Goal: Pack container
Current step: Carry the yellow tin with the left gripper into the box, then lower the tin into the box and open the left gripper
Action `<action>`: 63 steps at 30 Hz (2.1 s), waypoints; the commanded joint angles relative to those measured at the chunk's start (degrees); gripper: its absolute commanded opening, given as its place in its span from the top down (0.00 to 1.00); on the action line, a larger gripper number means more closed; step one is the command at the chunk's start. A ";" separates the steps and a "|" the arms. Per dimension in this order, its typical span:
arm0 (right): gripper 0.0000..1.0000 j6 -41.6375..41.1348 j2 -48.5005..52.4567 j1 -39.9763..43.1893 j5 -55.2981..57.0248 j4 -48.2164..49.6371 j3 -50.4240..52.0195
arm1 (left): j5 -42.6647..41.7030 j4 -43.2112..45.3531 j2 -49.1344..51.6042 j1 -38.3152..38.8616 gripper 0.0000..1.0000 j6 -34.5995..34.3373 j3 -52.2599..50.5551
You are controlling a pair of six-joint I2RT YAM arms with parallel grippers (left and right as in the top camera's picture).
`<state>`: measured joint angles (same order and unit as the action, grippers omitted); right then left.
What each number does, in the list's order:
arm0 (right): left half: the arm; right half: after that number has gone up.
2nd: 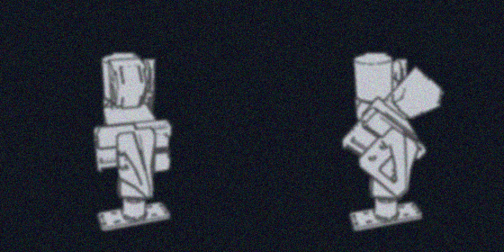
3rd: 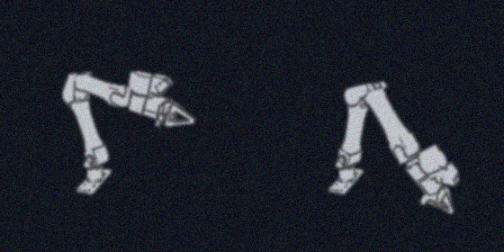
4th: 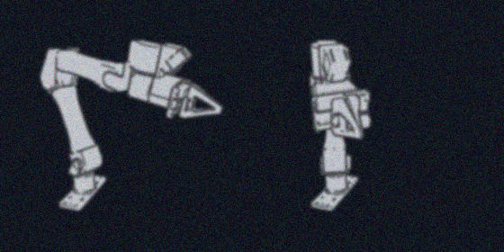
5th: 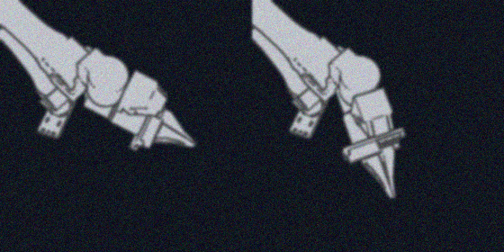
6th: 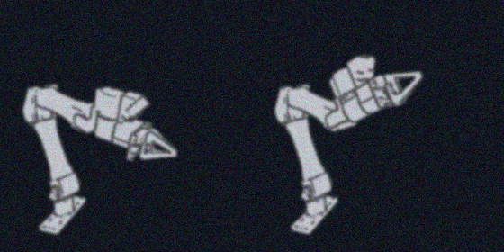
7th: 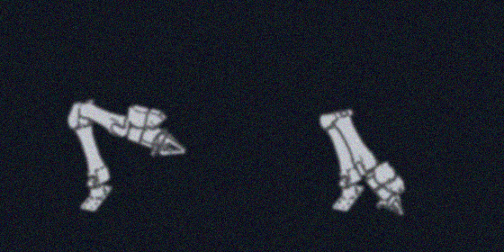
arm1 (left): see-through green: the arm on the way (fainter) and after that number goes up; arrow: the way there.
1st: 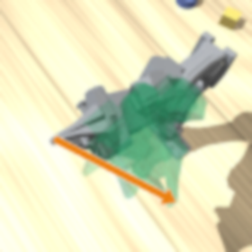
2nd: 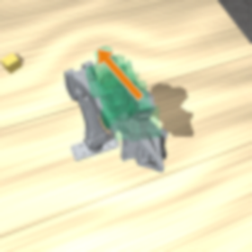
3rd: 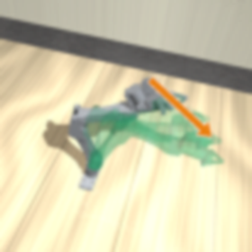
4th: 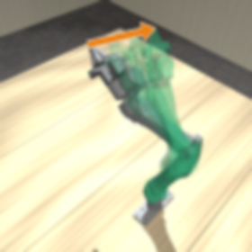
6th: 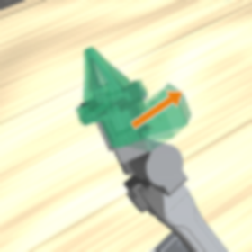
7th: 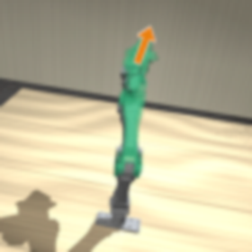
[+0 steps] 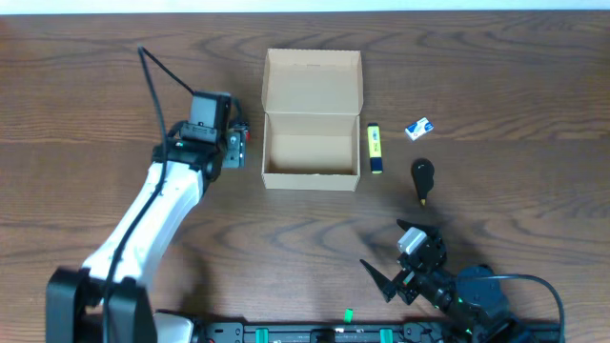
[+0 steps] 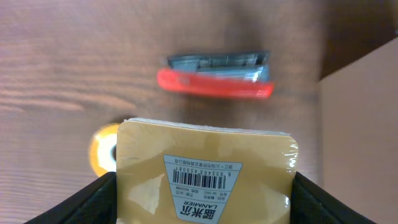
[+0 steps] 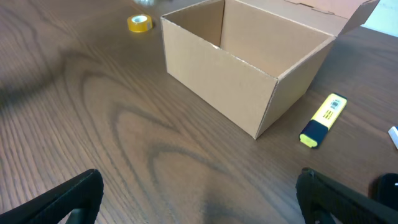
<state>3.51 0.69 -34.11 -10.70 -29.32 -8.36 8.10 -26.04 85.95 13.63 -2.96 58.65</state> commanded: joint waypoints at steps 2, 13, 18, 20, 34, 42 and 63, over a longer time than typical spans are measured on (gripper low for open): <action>0.01 -0.70 -0.39 -0.48 -0.24 -0.07 0.24 | -1.73 -2.03 -3.96 3.41 0.56 0.15 5.92; 0.01 -0.70 -0.39 -0.48 -0.24 -0.07 0.24 | 1.38 -4.15 0.79 20.59 0.60 -10.40 15.15; 0.01 -0.70 -0.39 -0.48 -0.24 -0.07 0.24 | 0.81 -4.09 8.20 21.79 0.57 -15.56 15.15; 0.01 -0.70 -0.39 -0.48 -0.24 -0.07 0.24 | 0.63 -4.09 10.19 21.77 0.57 -16.20 15.15; 0.01 -0.70 -0.39 -0.48 -0.24 -0.07 0.24 | 2.03 -5.92 17.97 21.57 0.57 -18.97 15.13; 0.01 -0.70 -0.39 -0.48 -0.24 -0.07 0.24 | 4.55 -6.95 18.62 21.49 0.57 -22.18 15.13; 0.01 -0.70 -0.39 -0.48 -0.24 -0.07 0.24 | 5.38 -8.26 18.62 20.90 0.39 -23.04 15.13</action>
<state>3.51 0.69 -34.11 -10.70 -29.34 -8.36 12.43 -34.11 104.33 34.87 -24.71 73.10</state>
